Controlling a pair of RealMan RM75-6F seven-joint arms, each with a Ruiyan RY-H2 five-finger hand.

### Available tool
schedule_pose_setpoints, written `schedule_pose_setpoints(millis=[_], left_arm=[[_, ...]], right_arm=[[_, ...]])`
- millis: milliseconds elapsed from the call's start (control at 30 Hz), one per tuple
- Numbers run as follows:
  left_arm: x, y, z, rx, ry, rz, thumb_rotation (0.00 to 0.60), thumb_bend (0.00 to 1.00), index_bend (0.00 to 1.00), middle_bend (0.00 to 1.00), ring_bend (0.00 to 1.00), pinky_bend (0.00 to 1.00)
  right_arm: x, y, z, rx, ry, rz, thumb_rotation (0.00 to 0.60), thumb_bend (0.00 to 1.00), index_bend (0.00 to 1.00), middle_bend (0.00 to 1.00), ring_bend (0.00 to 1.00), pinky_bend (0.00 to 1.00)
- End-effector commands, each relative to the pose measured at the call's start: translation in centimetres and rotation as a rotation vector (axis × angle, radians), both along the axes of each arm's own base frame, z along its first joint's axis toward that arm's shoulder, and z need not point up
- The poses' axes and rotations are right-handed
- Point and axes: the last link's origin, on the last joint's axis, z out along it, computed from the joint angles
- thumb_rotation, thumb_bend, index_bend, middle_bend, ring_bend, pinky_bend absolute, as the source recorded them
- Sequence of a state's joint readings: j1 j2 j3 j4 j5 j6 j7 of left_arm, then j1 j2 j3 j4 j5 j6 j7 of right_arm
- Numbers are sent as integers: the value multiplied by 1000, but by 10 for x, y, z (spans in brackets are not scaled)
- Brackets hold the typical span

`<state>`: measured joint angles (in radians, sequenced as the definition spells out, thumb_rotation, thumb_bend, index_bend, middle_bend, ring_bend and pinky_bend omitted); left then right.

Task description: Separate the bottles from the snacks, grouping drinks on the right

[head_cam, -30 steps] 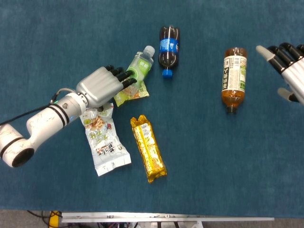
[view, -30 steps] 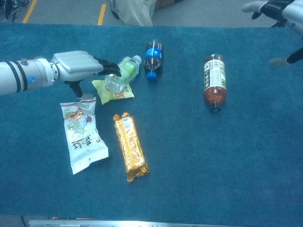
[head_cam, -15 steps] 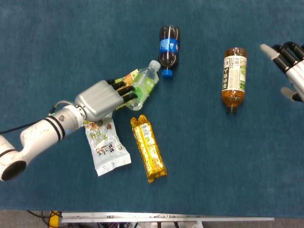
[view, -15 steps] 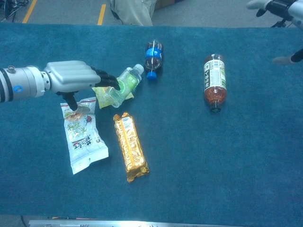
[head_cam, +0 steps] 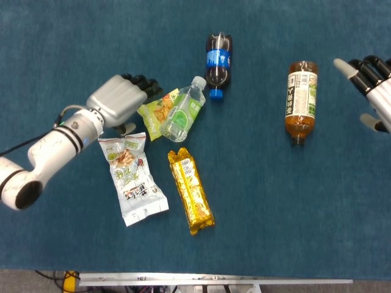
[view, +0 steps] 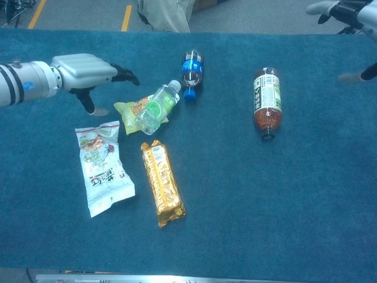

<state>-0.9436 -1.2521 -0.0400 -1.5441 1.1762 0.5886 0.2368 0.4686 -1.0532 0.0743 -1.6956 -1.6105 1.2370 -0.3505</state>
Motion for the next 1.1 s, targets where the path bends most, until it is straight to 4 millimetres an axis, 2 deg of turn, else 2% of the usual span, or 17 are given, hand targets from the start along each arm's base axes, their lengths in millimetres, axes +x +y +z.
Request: schedule_pose_setpoints(millis=[33,433,833,967,1100], left_arm=[[3,3,-6,-11,-30,42,600,296,106,105,98,192],[14,-24,-14,-146,-56,59,600,296,106,170,99,193],[39,-69,-17,-292,-94,9,600,296,106,188,104,192],[42,-72,-14,-294,-105,-3,600,296,106,191,107,192],[35,-60,-7,-238,-97,10,600,296,106,191,107,193]], right_arm=[[0,0,0,-1,1,-1,600,3,118,284,251,418],[1,0,-1,-2,-1,0,600,3,118,284,251,418],[1,2,3,-9,-13,6,600,2,118,284,251,418],[0,2,4,-12,-17,6,600,3,118,284,251,418],[-1,3,4,-8,-16,6,600,3,118,284,250,418]])
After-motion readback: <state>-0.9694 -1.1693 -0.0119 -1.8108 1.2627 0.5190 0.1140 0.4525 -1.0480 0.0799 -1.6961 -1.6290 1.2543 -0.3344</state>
